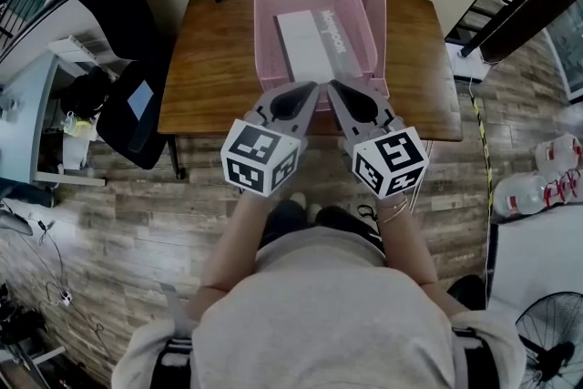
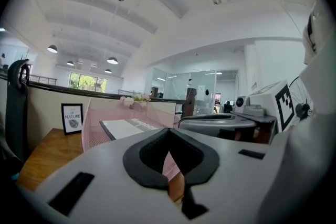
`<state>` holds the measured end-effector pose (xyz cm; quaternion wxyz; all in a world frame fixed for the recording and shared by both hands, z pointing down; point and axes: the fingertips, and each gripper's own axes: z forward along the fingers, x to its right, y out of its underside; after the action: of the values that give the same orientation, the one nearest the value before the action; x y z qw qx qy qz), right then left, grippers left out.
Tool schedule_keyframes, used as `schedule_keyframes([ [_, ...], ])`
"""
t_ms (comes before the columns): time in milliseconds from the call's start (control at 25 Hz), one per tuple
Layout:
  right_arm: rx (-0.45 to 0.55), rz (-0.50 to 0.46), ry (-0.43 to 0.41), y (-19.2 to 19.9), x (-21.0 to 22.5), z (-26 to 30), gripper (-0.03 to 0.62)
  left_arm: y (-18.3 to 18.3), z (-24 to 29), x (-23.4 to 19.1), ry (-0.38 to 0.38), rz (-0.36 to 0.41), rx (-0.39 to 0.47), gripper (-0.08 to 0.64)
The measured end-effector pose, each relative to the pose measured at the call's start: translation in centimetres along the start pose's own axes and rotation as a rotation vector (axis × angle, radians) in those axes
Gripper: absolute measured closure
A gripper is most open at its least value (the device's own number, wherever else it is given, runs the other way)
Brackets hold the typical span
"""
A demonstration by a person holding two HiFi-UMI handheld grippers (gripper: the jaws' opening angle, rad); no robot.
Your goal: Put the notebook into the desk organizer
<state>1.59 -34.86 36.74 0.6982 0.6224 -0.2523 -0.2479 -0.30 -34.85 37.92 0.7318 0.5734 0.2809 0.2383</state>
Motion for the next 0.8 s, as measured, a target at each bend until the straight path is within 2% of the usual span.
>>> schedule_keyframes([
  [360,-0.017,0.003,-0.011,0.9,-0.7,0.2,0.581,1.9,0.1,0.6,-0.025,-0.009,-0.058,0.548],
  [600,-0.03,0.006,-0.029,1.3,-0.9,0.0,0.581,1.8,-0.2,0.5,0.008,-0.049,-0.029,0.548],
  [800,-0.029,0.011,-0.029,1.2,-0.7,0.2,0.581,1.9,-0.3,-0.2,-0.011,-0.051,-0.037,0.548],
])
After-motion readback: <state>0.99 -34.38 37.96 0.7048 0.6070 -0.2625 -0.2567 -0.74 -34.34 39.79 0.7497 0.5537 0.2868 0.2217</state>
